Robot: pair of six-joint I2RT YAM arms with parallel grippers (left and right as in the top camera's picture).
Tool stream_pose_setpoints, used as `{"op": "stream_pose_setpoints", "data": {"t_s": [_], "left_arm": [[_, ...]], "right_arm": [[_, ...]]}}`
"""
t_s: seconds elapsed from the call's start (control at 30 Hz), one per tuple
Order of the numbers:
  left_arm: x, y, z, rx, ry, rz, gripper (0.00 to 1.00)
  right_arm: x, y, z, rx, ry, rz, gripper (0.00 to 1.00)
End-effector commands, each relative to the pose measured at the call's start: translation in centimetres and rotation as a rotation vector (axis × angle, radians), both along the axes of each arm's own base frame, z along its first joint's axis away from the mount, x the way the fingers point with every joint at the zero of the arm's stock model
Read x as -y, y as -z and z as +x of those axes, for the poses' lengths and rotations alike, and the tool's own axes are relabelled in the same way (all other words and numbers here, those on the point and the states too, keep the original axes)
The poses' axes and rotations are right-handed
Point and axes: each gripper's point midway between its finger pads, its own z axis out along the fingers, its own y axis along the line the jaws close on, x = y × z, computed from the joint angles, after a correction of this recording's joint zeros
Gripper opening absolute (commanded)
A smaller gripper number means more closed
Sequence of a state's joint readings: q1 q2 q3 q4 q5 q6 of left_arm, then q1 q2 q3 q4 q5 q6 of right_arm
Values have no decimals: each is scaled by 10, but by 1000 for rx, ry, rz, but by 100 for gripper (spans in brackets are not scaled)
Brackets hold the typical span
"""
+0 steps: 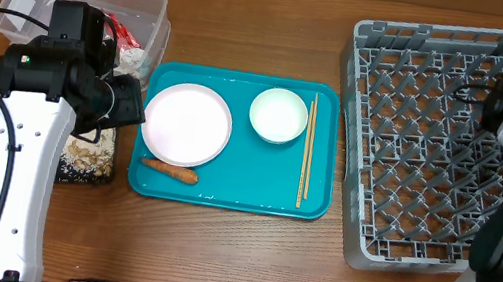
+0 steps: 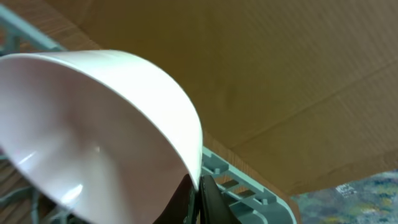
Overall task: Sort waste into correct bins and load items into the dishwasher
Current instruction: 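Place the pink bowl upside down in the dish rack's back right, then reach the right gripper to the white bowl and grasp its rim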
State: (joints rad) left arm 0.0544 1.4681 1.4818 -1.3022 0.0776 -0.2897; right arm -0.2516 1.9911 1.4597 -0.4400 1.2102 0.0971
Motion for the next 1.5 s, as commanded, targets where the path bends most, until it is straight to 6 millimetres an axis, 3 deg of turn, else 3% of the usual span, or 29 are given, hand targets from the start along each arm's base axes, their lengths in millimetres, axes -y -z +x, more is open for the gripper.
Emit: {"op": "stream_pose_setpoints", "data": {"t_s": [0.0, 0.13, 0.3, 0.4, 0.6, 0.73, 0.83, 0.93, 1.07, 1.17, 1.33, 1.47], "left_arm": [[-1, -9, 2, 27, -18, -3, 63], [-1, -9, 2, 28, -17, -3, 63], [-1, -9, 2, 28, -18, -3, 64], [-1, -9, 2, 28, -17, -3, 64], [-1, -9, 2, 28, -18, -3, 64], [-1, -9, 2, 28, -17, -3, 65], [-1, -9, 2, 28, -17, -3, 68], [-1, -9, 2, 28, -17, -3, 68], [-1, -9, 2, 28, -17, -3, 70], [-1, -9, 3, 29, -17, -2, 72], [-1, -9, 4, 33, -17, -2, 74], [-1, -9, 3, 32, -17, -2, 74]], "right_arm": [[-11, 4, 11, 1, -42, 28, 4], [-29, 22, 15, -72, -114, 113, 4], [-55, 42, 9, -140, -150, 205, 35], [-67, 46, 2, -138, -136, 228, 46], [-93, 30, 0, -142, -186, 246, 46], [-125, 4, 9, -58, -296, 316, 68], [-169, -13, 21, 23, -443, 435, 87], [-240, -17, 31, 11, -710, 638, 86], [-354, -16, 30, 18, -1041, 973, 81], [-416, -11, 23, -13, -1197, 1128, 77], [-467, 20, 17, -105, -1265, 1169, 73], [-472, 53, 17, -140, -1160, 1143, 68]]}}
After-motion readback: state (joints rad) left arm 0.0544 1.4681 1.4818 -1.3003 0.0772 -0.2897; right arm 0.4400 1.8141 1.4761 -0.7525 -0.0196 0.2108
